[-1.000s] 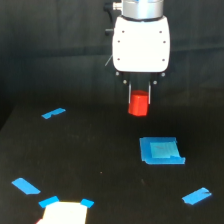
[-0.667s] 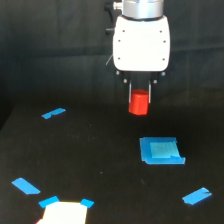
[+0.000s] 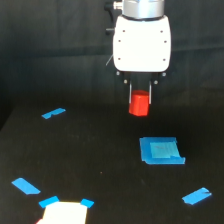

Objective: Pick up the red object from the table

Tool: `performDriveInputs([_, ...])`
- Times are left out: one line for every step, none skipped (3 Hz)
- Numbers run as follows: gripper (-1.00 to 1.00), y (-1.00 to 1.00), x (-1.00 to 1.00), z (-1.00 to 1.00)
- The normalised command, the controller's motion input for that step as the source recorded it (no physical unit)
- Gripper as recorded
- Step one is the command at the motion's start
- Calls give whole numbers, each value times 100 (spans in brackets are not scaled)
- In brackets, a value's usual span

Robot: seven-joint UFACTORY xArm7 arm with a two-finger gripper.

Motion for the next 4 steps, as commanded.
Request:
performDriveInputs([-100,-13,32,-4])
performDriveInputs([-100,-55,-34,34])
performDriveInputs([-89,66,-5,41])
performDriveInputs([-100,-56,-52,-12])
